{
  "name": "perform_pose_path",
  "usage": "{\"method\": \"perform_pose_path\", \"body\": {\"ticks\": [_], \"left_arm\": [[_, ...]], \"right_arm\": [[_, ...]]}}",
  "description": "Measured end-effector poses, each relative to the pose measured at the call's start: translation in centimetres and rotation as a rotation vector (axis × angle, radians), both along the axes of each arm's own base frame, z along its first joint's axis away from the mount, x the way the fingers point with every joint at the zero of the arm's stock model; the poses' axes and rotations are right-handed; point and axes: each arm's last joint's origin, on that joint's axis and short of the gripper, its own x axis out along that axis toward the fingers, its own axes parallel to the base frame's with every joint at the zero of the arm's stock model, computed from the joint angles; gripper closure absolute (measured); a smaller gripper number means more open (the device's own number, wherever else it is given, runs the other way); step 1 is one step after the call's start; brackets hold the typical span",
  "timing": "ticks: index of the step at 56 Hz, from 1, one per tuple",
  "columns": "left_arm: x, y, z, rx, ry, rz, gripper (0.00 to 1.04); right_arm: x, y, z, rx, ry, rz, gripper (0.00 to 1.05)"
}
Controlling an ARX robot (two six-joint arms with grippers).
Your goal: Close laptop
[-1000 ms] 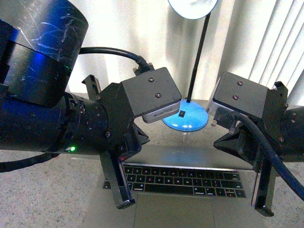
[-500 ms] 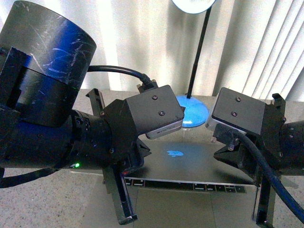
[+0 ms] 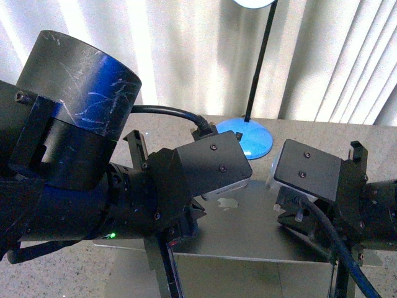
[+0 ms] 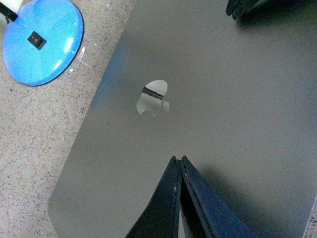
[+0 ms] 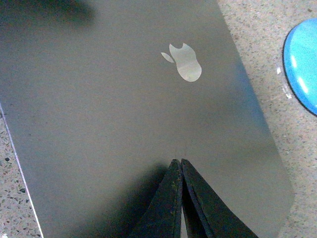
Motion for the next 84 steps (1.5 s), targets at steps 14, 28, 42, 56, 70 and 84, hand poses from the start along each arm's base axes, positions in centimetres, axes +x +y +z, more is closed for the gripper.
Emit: {"method": "perform_pose_path", "body": {"ticks": [14, 28, 42, 56, 70, 84], "left_arm": [[-0.6, 0.1, -1.5, 0.013, 0.027, -0.008, 1.01], [-1.4, 0.0, -3.3, 0.001, 0.059, -0.014, 1.01], [-1.8, -0.2, -5.3, -0.016, 0.096, -0.005, 1.01], [-2.5, 0.2, -6.7, -0.026, 0.146, -0.005, 1.01], [-2.7, 0.7, -6.8, -0.053, 0.152, 0.028, 1.01], [-0.1, 3.2, -1.9, -0.352, 0.085, 0.390, 0.96]], "right_arm": [[-0.4, -0.2, -1.4, -0.009, 0.020, 0.002, 1.02], [-0.6, -0.5, -3.0, -0.019, 0.032, 0.000, 1.02], [-1.4, -0.8, -4.9, -0.036, 0.074, -0.007, 1.02], [-1.6, -1.0, -5.3, -0.034, 0.089, -0.012, 1.02], [-1.6, -0.9, -5.1, -0.008, 0.099, -0.031, 1.02], [0.6, -0.8, -0.1, 0.198, -0.073, -0.260, 0.96]]}}
